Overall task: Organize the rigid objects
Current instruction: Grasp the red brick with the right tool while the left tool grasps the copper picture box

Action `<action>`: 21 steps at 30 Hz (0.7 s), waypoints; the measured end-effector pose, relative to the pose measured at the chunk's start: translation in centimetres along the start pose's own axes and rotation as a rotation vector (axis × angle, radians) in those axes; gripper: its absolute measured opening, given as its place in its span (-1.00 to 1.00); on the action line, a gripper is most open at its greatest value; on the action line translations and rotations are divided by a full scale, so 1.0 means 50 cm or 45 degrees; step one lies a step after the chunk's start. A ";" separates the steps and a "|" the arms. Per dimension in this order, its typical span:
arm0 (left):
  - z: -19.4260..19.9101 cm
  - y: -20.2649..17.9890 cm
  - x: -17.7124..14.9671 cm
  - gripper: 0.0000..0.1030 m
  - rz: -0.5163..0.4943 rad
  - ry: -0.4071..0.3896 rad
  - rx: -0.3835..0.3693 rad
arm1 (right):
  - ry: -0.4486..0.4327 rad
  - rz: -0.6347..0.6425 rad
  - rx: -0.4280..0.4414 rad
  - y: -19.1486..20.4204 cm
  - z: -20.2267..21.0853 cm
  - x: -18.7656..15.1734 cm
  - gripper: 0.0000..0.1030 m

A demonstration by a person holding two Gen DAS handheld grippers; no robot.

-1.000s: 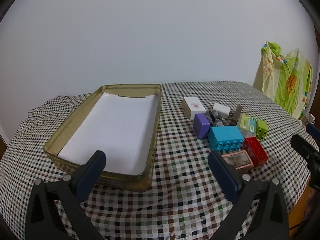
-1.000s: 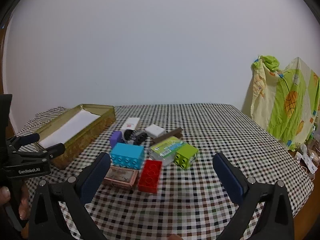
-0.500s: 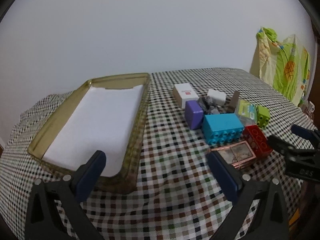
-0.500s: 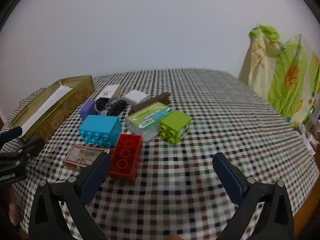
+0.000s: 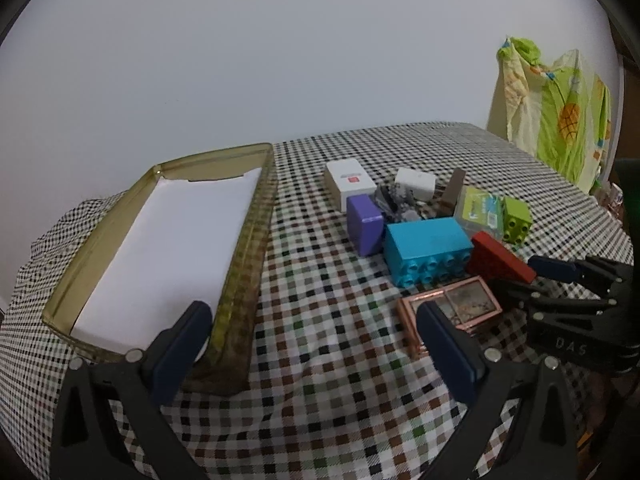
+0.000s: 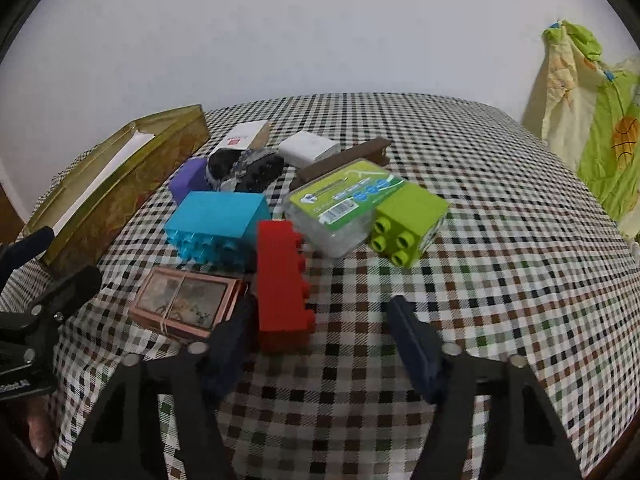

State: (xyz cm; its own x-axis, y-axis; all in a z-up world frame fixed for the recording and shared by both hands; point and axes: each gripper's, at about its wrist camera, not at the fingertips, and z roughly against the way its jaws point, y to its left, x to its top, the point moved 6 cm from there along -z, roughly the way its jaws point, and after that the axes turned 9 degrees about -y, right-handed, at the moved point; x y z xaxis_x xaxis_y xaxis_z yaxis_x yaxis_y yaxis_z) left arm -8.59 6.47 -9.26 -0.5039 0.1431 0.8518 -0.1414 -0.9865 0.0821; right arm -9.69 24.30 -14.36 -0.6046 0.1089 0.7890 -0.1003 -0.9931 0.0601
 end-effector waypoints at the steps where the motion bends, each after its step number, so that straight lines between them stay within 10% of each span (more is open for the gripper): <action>1: 0.001 0.000 0.000 1.00 0.003 0.001 0.001 | -0.003 0.000 0.010 0.000 0.002 0.000 0.16; 7: 0.023 0.000 0.012 1.00 -0.002 -0.069 0.041 | -0.033 0.053 0.073 0.015 0.006 0.004 0.10; 11: 0.030 -0.017 0.019 1.00 0.000 -0.072 -0.017 | -0.020 0.056 0.126 0.020 0.001 0.002 -0.52; 21: -0.002 -0.092 0.001 1.00 -0.023 0.059 -0.190 | -0.205 -0.033 0.045 -0.016 0.047 0.017 -0.52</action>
State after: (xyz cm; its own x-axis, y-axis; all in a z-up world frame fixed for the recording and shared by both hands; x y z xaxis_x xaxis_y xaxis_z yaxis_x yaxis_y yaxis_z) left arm -8.06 11.00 -9.63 -0.5388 0.1674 0.8256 -0.2737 -0.9617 0.0163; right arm -8.27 25.07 -12.27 -0.4672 0.1286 0.8747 -0.0848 -0.9913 0.1005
